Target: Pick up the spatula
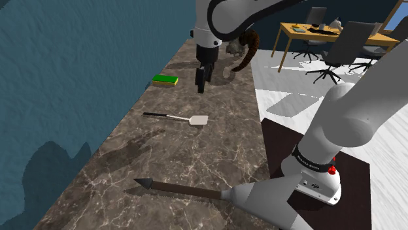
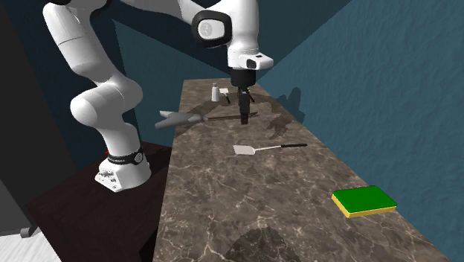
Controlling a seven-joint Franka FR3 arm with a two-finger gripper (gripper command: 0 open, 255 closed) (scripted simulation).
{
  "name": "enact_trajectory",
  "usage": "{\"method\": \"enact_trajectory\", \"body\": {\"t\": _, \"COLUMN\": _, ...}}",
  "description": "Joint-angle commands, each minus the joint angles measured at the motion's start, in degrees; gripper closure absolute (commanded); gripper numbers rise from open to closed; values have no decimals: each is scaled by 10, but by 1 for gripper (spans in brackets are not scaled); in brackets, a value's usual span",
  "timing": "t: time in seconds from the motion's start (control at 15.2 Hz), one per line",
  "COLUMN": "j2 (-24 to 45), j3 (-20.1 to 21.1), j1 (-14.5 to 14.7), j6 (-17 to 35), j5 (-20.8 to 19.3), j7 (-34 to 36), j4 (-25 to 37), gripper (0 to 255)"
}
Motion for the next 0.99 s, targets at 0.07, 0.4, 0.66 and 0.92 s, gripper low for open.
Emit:
{"method": "enact_trajectory", "body": {"t": 0.07, "j2": 63, "j3": 12, "j1": 7, "j6": 44, "j5": -3, "j7": 0, "j4": 23, "gripper": 0}}
{"method": "enact_trajectory", "body": {"t": 0.4, "j2": 165, "j3": 29, "j1": 19, "j6": 104, "j5": -17, "j7": 2, "j4": 70, "gripper": 0}}
{"method": "enact_trajectory", "body": {"t": 0.66, "j2": 248, "j3": 40, "j1": 31, "j6": 141, "j5": -36, "j7": 8, "j4": 120, "gripper": 0}}
{"method": "enact_trajectory", "body": {"t": 0.92, "j2": 267, "j3": 40, "j1": 33, "j6": 165, "j5": -42, "j7": 11, "j4": 116, "gripper": 0}}
